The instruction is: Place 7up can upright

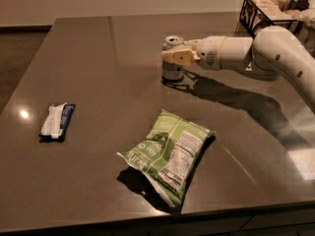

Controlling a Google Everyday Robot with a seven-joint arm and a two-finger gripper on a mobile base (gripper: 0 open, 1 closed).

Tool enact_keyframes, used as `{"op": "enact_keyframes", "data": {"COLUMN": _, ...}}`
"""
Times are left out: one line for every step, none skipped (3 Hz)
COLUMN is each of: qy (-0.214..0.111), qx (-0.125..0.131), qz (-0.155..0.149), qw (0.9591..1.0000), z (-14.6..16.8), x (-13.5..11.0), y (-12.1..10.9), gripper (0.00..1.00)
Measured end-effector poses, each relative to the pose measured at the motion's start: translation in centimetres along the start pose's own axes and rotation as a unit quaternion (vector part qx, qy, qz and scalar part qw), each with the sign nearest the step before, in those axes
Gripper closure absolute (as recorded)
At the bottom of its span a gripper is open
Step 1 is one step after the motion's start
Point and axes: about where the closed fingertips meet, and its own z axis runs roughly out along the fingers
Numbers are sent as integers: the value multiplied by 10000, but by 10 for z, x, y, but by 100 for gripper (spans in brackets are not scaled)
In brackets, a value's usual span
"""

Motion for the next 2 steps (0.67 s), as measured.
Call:
{"op": "enact_keyframes", "data": {"qy": 1, "qx": -19, "qz": -1, "qw": 10000, "z": 2, "x": 0, "y": 1, "gripper": 14}}
{"op": "enact_keyframes", "data": {"qy": 3, "qx": -41, "qz": -2, "qw": 10000, "z": 5, "x": 0, "y": 3, "gripper": 0}}
